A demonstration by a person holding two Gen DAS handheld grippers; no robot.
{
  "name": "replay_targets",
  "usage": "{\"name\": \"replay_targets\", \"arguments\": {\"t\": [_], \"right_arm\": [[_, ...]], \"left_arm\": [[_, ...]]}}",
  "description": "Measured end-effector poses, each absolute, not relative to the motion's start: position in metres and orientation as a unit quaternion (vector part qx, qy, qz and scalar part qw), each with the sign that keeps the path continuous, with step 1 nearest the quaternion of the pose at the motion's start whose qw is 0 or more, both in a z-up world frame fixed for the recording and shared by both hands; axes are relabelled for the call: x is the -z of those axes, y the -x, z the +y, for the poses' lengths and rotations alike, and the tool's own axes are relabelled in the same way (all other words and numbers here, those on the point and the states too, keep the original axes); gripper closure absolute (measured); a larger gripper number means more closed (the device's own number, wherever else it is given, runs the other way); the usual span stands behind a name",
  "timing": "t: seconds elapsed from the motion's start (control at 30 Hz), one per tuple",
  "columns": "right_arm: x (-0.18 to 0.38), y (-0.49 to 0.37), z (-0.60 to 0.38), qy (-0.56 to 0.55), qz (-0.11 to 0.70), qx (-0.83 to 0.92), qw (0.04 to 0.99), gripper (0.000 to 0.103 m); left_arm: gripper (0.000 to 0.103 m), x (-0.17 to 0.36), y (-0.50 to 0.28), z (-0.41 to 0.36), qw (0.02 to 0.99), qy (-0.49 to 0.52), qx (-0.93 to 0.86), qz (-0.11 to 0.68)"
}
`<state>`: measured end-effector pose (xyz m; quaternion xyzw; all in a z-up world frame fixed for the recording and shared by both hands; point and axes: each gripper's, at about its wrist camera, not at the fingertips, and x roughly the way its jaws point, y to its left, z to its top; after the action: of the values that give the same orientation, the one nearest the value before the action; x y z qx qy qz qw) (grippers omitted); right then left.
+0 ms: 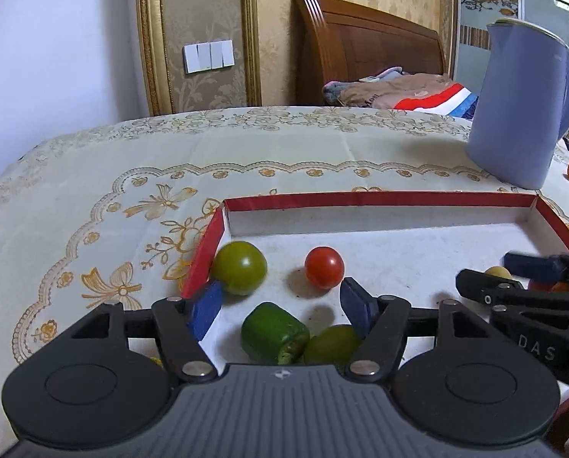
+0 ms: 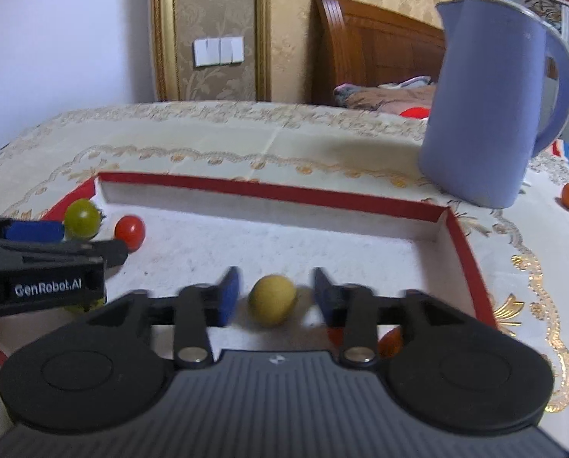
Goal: Organize fruits
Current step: 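Open both tools to release the fruits into the tray, then withdraw both tools from the tray toward the remaining fruits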
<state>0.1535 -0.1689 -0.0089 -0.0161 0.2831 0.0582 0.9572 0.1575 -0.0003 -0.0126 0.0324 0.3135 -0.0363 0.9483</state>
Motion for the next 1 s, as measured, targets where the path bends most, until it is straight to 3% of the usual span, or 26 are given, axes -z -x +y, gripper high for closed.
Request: {"name": "replay_targets", "arguments": {"t": [0.1,0.37,0.67,0.77,1.0], "right_arm": [[0.005,-0.147,-0.171,0.017,0.265,-0.054,0.963,0.037],[0.002,-0.138,-0.177,0.013,0.240,-0.045,0.970,0.035],[0.000,-0.128,-0.178,0.013,0.219,-0.040,0.975,0.026],[-0.001,-0.121,-0.182,0.009,0.207,-0.028,0.978,0.014],[-0.002,-0.110,-0.196,-0.020,0.204,-0.008,0.979,0.012]], "left_arm": [[0.035,0.011,-0.152,-0.002,0.952,-0.040,0.041,0.302],[0.033,0.007,-0.146,0.004,0.955,-0.020,0.042,0.294],[0.032,0.004,-0.133,0.001,0.959,-0.039,0.033,0.278],[0.032,0.001,-0.126,0.005,0.963,-0.029,0.028,0.268],[0.031,0.000,-0.110,0.009,0.965,-0.032,0.019,0.261]]}}
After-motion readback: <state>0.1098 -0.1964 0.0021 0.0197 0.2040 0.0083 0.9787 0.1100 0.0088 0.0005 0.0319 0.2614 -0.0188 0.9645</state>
